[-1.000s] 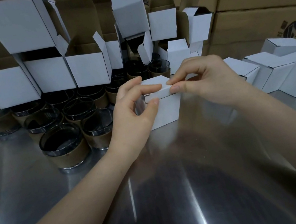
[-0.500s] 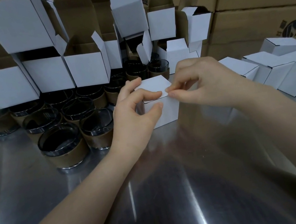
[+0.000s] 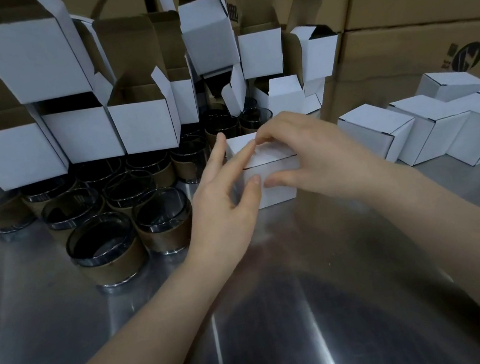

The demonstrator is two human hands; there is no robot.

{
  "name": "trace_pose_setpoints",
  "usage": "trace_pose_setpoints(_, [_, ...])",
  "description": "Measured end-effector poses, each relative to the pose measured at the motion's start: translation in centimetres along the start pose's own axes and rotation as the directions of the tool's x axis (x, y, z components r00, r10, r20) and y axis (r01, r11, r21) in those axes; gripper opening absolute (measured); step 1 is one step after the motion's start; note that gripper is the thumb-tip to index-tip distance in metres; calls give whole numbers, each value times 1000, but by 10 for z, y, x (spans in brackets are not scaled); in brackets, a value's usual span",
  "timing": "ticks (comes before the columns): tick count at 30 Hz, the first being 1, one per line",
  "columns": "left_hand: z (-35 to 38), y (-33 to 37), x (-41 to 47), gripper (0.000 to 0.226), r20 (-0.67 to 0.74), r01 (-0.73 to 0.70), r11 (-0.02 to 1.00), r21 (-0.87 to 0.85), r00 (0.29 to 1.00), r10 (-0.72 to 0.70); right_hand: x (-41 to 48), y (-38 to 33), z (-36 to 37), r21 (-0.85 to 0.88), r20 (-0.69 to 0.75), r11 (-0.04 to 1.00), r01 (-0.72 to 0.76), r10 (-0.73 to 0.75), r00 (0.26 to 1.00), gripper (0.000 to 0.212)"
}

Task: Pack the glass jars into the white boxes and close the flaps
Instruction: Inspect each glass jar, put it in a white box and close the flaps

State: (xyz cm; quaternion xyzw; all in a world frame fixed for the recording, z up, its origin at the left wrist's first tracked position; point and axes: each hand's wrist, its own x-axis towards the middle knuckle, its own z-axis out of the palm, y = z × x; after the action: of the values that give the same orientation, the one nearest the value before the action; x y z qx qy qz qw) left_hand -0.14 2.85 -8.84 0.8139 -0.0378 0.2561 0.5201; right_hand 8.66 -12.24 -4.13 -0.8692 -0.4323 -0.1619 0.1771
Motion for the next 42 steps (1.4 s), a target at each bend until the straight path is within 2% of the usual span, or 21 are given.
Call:
trace_pose_setpoints(4, [2,-3,0,35,-33,-37,995,94,999,40,3,11,2,-120,-16,990,-77,76,997,40])
trace_pose_setpoints(9, [3,-6,0,25,-40,-53,996,65,998,56,11,27,4,-293,-88,928,-230,214,973,39])
trace_pose_setpoints(16, [6,-6,-2,26,50,-71,995,66,996,67,25,42,4,-504,-143,769,-393,374,916,33])
trace_pose_setpoints(20, [6,-7,-2,23,65,-71,994,83,996,66,34,50,-1,-540,-159,691,-481,477,864,22])
trace_pose_setpoints(23, [6,-8,-1,23,76,-64,993,98,995,57,43,49,-4,-570,-149,620,-539,567,810,21])
trace_pose_setpoints(25, [6,-8,-1,23,92,-69,991,113,994,58,51,46,-6,-543,-135,614,-573,609,782,21])
trace_pose_setpoints(26, [6,-9,-1,23,98,-70,991,119,993,58,57,43,-7,-493,-124,648,-581,609,783,25])
trace_pose_setpoints(28, [5,-10,-1,23,103,-70,990,125,993,57,70,33,-12,-320,-92,775,-545,547,832,46])
trace_pose_setpoints(30, [5,-10,0,23,103,-74,989,130,993,61,86,16,-18,-157,-95,895,-418,408,908,62])
trace_pose_setpoints(32, [5,-10,0,23,108,-79,988,131,992,65,108,0,-25,-106,-124,948,-300,287,950,69])
trace_pose_setpoints(36, [4,-10,0,23,111,-91,986,141,991,75,153,-24,-35,62,-87,950,-306,311,947,74])
trace_pose_setpoints(39, [4,-11,0,23,105,-88,988,128,992,75,173,-29,-36,39,-60,937,-346,348,935,74])
trace_pose_setpoints(42, [3,-11,-1,23,104,-90,988,124,992,78,176,-24,-33,65,-138,933,-355,360,923,68])
